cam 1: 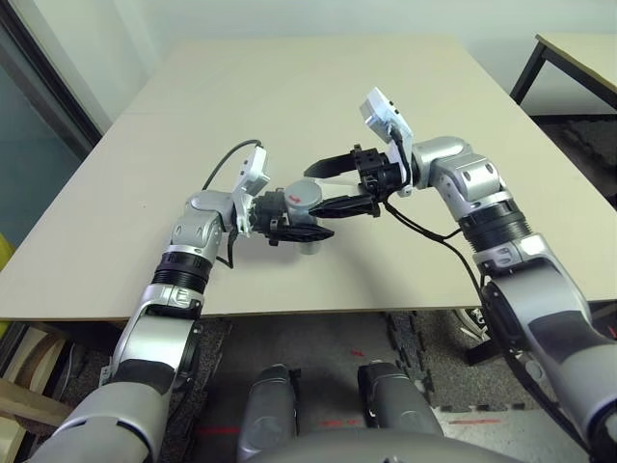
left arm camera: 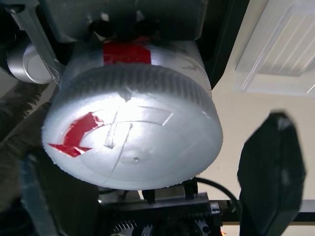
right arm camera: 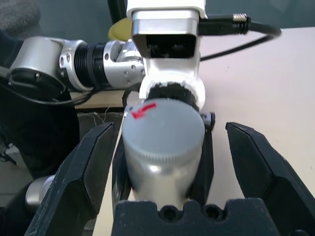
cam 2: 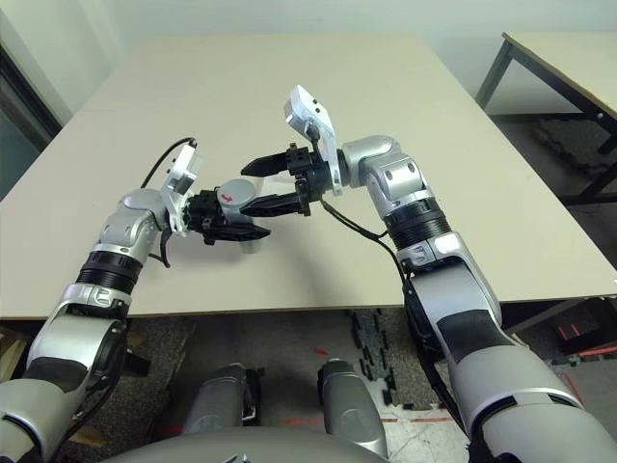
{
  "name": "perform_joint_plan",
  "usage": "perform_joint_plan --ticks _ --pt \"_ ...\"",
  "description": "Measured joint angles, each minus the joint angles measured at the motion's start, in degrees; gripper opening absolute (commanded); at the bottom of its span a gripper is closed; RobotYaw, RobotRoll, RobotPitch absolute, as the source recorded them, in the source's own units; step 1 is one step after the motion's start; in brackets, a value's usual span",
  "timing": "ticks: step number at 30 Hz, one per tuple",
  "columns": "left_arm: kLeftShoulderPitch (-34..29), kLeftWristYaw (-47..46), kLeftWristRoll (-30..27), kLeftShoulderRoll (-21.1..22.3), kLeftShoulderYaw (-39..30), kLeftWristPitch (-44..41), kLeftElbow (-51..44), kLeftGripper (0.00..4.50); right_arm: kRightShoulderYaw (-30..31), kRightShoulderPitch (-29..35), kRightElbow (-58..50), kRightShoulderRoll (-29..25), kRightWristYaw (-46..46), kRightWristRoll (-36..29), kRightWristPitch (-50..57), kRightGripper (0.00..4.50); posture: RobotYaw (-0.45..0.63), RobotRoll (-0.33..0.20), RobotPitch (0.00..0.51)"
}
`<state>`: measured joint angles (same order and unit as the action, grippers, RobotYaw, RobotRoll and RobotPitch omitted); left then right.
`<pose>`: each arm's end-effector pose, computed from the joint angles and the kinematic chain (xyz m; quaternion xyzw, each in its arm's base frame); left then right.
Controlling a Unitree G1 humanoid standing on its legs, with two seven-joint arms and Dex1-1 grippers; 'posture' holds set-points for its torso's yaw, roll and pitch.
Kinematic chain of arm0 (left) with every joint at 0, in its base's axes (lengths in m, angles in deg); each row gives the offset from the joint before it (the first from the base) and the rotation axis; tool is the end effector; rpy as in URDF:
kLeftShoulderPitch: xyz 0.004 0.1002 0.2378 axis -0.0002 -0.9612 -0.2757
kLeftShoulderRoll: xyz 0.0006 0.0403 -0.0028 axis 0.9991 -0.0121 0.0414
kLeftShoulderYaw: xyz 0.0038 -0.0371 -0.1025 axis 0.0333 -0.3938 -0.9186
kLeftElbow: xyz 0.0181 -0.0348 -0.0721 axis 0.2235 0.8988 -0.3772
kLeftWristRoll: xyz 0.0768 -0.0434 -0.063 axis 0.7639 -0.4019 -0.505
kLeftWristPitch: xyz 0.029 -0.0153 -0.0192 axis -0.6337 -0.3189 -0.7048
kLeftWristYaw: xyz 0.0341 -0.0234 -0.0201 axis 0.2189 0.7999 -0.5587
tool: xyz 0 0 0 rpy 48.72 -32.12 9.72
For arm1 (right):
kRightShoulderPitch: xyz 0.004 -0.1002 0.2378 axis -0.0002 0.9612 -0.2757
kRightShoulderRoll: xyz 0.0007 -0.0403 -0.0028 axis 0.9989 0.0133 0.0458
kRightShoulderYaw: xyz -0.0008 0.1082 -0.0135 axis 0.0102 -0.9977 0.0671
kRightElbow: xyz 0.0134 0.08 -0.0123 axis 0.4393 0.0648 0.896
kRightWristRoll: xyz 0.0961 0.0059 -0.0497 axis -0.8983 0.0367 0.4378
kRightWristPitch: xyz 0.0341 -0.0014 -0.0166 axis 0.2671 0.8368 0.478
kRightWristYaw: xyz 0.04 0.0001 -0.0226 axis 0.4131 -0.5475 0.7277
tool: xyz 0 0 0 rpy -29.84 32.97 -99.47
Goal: Pour the medicine from the bottle into the box.
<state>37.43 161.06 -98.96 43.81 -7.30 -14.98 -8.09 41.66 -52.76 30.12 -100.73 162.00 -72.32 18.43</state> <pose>0.3378 0.1922 0.1229 0.0208 0.0287 -0.7180 0.6952 0.3573 -0.1084 0.1922 -0.0505 0.0481 0.7477 0.6604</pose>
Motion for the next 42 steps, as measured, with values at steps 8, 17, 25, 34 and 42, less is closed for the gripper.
perform_joint_plan --ticks 8,17,25,34,42 --pt "-0.15 -0.45 -0.02 -0.13 0.00 -0.03 -0.21 2.54 0.00 -0.32 0.76 2.25 -2.92 1.03 -0.67 4.50 -0.07 0.000 0.028" --pt "-0.15 -1.94 -0.01 0.33 -0.47 -0.03 -0.10 2.54 -0.09 -1.51 3.57 1.04 -3.19 1.72 -4.01 4.50 -0.08 0.000 0.029" --pt "-0.14 -1.43 -0.01 0.84 -0.75 0.91 0.35 2.54 -3.26 0.30 1.07 -8.18 -2.10 1.00 -2.51 4.50 -0.09 0.000 0.037" --pt "0.37 -1.05 0.04 0.86 -0.76 2.58 2.89 2.54 -5.64 4.38 -5.67 -15.67 -0.35 -0.46 2.90 4.50 -0.11 0.000 0.035" --pt "1.43 -1.05 0.13 0.37 -0.72 3.90 4.81 2.54 -4.39 4.49 -11.51 -9.69 -3.68 -1.71 5.24 4.50 -0.11 0.000 0.026"
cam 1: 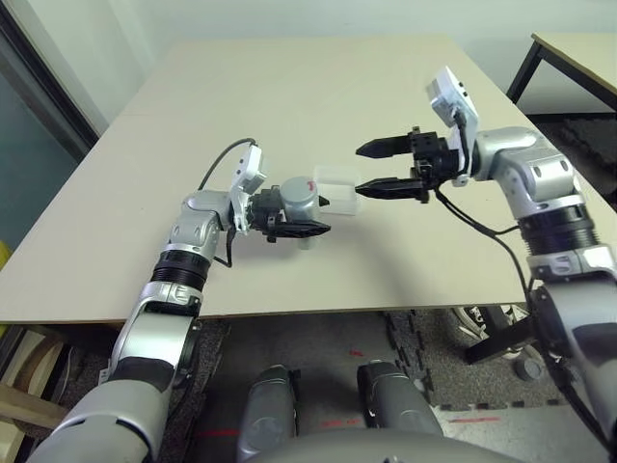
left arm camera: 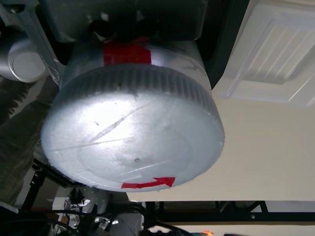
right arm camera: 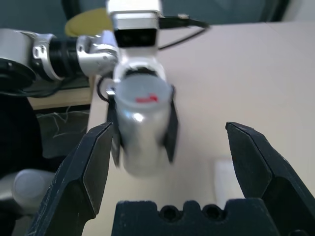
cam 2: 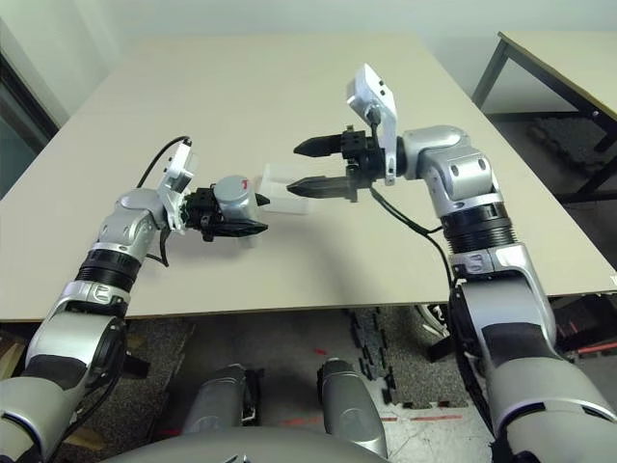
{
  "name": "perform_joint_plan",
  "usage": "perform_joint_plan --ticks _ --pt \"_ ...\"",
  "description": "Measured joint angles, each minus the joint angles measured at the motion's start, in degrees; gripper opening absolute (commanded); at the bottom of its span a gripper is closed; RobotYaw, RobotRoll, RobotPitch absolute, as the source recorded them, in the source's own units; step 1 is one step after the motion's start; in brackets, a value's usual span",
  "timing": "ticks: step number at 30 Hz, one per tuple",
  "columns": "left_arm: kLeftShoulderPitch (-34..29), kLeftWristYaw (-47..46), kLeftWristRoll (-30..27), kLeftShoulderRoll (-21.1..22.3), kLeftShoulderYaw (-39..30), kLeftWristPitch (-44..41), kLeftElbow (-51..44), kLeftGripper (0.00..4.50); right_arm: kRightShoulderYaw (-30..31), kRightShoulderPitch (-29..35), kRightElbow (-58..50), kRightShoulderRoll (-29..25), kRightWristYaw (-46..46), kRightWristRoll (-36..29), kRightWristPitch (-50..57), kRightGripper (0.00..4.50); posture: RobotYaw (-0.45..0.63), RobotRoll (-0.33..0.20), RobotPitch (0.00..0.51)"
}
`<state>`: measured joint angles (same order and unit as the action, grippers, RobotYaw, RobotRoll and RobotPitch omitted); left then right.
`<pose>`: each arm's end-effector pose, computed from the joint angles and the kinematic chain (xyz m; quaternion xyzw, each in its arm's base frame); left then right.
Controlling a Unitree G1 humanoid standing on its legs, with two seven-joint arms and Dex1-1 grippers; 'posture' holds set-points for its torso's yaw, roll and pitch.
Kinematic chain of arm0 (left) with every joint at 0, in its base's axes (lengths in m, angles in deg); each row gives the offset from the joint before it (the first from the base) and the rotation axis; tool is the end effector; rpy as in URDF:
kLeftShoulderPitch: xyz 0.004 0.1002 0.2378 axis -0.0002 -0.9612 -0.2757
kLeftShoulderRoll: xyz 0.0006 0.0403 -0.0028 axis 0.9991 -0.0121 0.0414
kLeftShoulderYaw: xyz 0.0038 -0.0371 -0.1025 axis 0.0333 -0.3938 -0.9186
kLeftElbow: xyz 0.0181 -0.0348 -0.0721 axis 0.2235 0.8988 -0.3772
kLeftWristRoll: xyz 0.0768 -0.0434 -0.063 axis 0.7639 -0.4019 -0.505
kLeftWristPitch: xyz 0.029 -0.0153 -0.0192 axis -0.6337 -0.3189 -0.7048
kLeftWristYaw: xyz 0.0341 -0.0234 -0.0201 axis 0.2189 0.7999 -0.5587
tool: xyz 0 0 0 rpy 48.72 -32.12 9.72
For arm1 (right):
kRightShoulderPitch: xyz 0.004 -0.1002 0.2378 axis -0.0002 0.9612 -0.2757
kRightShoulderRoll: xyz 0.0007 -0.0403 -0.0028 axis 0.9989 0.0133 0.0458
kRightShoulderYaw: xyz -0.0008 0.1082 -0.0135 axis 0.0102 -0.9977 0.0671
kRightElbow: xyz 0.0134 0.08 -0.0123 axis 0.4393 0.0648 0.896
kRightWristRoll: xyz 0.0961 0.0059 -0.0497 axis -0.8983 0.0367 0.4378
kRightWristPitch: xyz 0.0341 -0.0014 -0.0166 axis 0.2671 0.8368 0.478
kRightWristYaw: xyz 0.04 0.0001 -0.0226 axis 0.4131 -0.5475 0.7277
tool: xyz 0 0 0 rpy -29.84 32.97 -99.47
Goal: Pour the medicine from the bottle into the box.
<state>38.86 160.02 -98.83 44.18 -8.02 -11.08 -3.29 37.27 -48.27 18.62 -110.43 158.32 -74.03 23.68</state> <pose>0.3415 0.1996 0.1206 0.0262 0.0210 -0.6998 0.7136 0.3432 -0.1604 0.2123 -0.0795 0.0361 0.6864 0.7220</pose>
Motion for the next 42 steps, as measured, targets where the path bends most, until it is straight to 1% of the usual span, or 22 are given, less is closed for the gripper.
perform_joint_plan --ticks 8,13,24,32,42 --pt "0.39 0.02 0.01 -0.04 0.02 0.27 0.02 2.54 2.25 -0.82 0.32 4.71 -1.22 0.46 -0.42 4.50 -0.09 0.000 0.024" --pt "0.39 0.04 0.01 -0.10 0.05 0.26 0.00 2.54 2.55 -2.32 1.21 6.31 -1.75 0.91 -1.38 4.50 -0.09 0.000 0.024" --pt "1.04 0.08 0.14 -0.97 0.84 0.26 0.00 2.54 4.42 -3.25 3.61 9.71 -2.52 2.85 -3.72 4.50 -0.09 0.000 0.026" --pt "1.20 0.13 0.13 -1.70 1.29 0.27 0.00 2.54 4.42 -3.94 7.25 11.54 -3.75 4.18 -5.54 4.50 -0.09 0.000 0.028" --pt "1.18 -0.75 0.15 -1.56 1.23 0.22 0.06 2.54 4.32 -4.67 11.63 11.51 -3.27 4.43 -7.69 4.50 -0.09 0.000 0.028"
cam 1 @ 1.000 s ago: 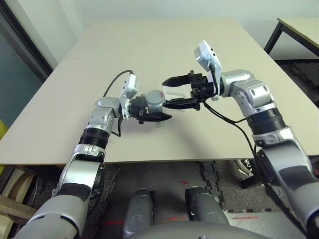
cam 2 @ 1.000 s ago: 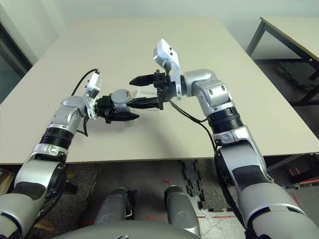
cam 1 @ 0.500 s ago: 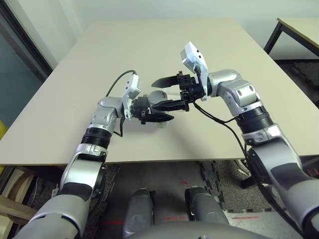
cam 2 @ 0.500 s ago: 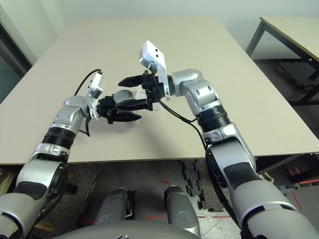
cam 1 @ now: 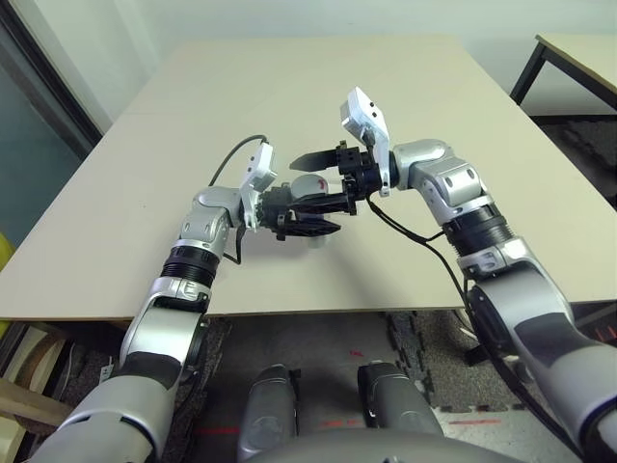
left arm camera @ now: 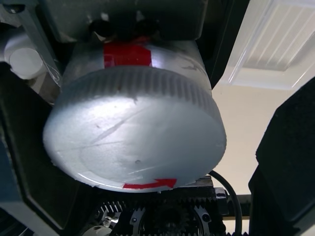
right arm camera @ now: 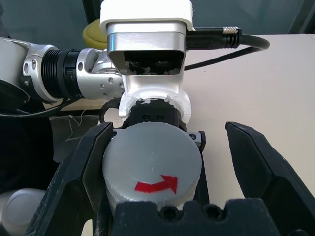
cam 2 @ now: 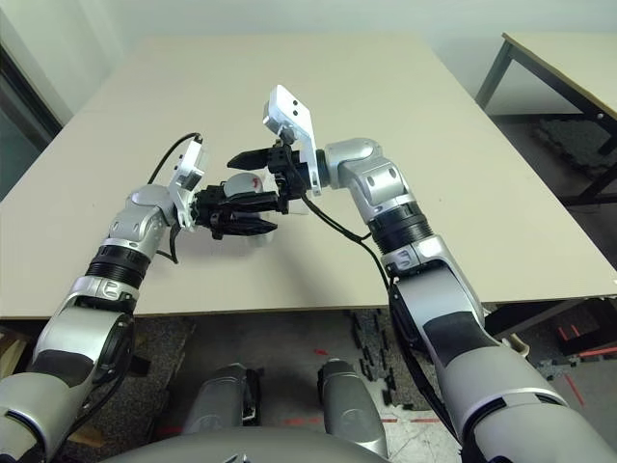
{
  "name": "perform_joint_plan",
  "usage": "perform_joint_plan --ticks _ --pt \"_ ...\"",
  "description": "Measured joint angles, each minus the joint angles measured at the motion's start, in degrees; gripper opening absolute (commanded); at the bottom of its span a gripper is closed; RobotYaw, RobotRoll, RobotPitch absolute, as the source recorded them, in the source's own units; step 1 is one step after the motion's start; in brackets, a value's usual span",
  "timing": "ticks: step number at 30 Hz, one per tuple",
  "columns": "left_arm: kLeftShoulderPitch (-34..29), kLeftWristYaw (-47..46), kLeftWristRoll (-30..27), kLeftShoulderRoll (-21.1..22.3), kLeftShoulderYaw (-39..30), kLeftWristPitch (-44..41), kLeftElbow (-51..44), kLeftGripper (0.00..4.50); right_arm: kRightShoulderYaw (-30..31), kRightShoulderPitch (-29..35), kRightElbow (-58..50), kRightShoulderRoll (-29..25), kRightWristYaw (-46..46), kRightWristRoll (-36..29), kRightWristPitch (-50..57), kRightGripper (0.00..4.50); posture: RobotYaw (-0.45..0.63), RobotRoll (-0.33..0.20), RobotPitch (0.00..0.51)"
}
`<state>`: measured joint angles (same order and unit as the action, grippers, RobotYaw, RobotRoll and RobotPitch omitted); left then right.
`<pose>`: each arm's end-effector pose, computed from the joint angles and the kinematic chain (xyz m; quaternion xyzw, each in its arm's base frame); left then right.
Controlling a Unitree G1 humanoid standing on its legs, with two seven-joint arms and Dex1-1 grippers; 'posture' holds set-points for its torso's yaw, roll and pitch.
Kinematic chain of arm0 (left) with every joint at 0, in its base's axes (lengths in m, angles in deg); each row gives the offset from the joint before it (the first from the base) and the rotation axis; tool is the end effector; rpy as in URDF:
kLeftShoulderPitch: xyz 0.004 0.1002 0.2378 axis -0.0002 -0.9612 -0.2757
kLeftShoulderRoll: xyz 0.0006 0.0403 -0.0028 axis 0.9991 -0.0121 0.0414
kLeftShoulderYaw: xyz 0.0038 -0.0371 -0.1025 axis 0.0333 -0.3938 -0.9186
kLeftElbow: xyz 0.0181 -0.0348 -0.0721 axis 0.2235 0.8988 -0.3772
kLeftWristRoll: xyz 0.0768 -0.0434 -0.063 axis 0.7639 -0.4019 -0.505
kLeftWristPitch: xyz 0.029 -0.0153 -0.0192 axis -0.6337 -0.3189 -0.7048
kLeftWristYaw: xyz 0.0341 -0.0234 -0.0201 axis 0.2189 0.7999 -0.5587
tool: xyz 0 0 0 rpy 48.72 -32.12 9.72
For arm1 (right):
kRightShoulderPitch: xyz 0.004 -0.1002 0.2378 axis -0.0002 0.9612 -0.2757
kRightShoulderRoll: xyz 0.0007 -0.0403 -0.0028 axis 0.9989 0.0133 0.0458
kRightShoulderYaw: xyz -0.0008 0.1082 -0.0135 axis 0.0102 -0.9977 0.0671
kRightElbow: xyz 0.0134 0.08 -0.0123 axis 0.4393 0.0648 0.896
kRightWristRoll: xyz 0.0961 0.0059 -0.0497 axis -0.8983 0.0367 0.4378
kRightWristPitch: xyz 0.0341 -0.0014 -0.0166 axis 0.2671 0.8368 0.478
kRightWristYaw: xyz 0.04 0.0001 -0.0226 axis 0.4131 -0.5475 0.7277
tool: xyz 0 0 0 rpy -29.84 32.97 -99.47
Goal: Pour the medicine from the bottle into the box.
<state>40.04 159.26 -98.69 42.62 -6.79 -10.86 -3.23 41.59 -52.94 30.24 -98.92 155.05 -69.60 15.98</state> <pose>0.3447 0.1864 0.1233 0.0295 0.0148 -0.7083 0.7051 0.3565 -0.0995 0.1932 -0.0750 0.0307 0.7093 0.7002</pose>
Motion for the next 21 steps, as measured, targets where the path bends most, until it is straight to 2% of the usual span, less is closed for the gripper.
perform_joint_plan --ticks 6,12,21 --pt "0.00 -0.13 -0.03 1.18 -0.75 0.02 0.46 2.54 -0.65 0.03 -1.00 -3.00 1.20 -1.29 1.68 4.50 -0.10 0.000 0.026" --pt "-0.01 0.30 -0.01 1.30 -0.99 0.47 1.78 2.54 -4.59 0.30 -2.58 -7.56 1.25 -2.90 3.39 4.50 -0.11 0.000 0.026" --pt "0.37 0.76 0.05 1.76 -1.08 1.50 3.78 2.54 -6.96 1.85 -3.48 -12.88 0.77 -3.03 4.30 4.50 -0.12 0.000 0.022"
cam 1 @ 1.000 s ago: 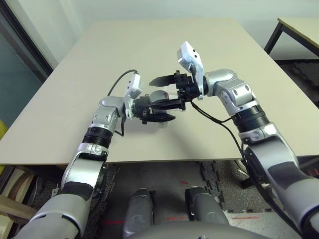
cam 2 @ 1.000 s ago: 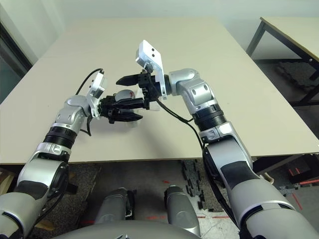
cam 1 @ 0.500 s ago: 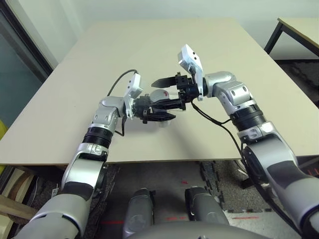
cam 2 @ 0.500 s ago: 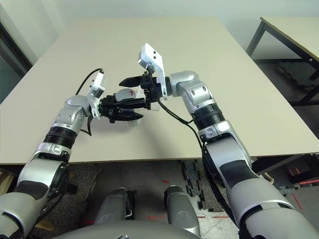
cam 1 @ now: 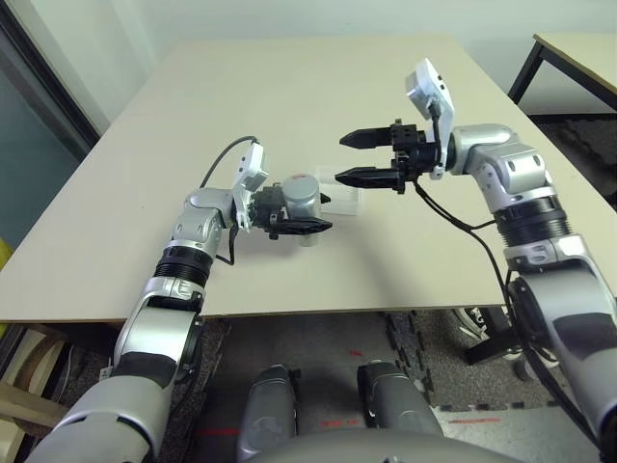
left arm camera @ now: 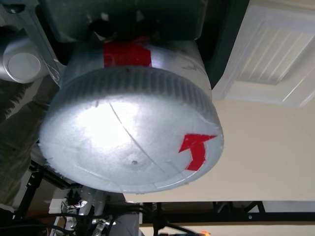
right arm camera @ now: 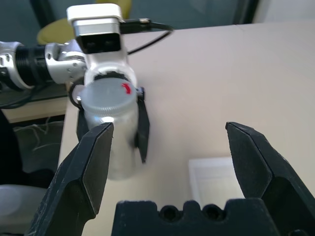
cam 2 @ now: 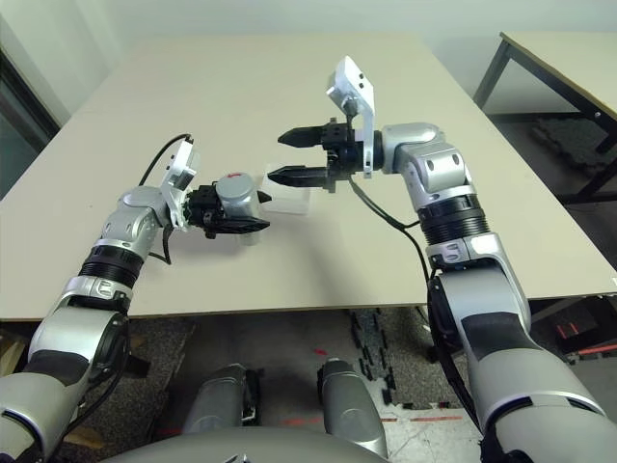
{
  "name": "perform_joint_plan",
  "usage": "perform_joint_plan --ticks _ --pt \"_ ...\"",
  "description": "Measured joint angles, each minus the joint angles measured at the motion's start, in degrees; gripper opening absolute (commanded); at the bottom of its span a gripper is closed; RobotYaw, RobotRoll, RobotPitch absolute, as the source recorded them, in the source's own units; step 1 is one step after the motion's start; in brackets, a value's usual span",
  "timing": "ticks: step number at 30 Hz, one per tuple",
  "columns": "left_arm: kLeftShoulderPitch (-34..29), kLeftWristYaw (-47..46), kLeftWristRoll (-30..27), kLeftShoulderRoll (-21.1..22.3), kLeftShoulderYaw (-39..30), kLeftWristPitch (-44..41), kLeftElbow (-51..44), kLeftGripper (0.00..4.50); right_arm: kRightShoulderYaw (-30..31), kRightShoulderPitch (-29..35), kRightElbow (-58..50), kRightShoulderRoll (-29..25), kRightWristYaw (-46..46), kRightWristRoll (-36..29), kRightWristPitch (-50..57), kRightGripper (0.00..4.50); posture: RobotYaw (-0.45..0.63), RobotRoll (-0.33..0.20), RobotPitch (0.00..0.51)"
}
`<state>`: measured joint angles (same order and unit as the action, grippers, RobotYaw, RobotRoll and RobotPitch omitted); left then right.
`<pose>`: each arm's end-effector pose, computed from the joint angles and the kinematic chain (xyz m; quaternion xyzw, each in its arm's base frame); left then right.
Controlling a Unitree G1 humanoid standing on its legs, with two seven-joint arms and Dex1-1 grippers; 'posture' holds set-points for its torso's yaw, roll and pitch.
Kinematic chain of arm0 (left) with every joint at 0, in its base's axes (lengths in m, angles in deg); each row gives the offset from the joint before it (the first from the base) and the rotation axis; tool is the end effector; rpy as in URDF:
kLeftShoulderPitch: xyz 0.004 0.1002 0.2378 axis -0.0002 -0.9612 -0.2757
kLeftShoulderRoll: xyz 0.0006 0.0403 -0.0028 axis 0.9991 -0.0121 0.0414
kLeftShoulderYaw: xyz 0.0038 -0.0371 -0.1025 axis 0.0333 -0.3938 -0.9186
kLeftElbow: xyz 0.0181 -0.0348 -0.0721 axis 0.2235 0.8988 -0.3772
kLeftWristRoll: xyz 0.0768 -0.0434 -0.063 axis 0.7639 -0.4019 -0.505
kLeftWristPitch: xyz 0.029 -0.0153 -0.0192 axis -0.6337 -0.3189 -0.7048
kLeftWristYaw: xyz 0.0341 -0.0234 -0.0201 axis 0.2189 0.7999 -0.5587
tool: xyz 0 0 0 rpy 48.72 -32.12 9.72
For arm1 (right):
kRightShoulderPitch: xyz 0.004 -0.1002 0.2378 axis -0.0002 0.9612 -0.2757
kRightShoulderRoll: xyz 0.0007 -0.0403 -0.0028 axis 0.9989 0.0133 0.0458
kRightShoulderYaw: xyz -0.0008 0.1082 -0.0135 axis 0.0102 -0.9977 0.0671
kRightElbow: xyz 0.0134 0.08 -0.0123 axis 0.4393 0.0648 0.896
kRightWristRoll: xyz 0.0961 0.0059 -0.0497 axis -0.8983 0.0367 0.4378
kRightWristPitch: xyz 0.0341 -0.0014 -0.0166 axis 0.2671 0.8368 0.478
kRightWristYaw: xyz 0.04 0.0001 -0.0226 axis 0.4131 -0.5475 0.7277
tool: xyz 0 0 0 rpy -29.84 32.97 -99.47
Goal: Pour the medicine from the bottle into the box.
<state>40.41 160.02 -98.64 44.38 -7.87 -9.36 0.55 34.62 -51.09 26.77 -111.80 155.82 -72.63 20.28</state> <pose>0.3451 0.2025 0.1191 0.0262 0.0257 -0.6940 0.7191 0.3542 -0.1813 0.2154 -0.0743 0.0320 0.6345 0.7687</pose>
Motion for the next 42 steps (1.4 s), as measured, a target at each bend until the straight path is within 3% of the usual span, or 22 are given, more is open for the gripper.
perform_joint_plan --ticks 5,16,28,42 --pt "0.25 0.00 0.03 0.05 -0.03 0.57 0.58 2.54 -0.05 0.63 -2.35 -0.13 -0.61 -0.11 1.07 4.50 -0.12 0.000 0.018" --pt "0.65 -0.02 0.04 -0.02 -0.05 1.30 0.68 2.54 2.68 2.41 -10.35 5.74 -2.81 -1.22 4.17 4.50 -0.11 0.000 0.015" --pt "0.65 -0.57 0.05 -0.34 -0.08 1.40 0.68 2.54 5.83 2.26 -9.71 9.98 -5.66 0.59 2.80 4.50 -0.11 0.000 0.022" --pt "0.64 -1.11 0.04 -1.73 -0.08 1.34 0.59 2.54 6.91 0.36 -1.80 13.41 -7.29 3.37 -1.94 4.50 -0.10 0.000 0.026"
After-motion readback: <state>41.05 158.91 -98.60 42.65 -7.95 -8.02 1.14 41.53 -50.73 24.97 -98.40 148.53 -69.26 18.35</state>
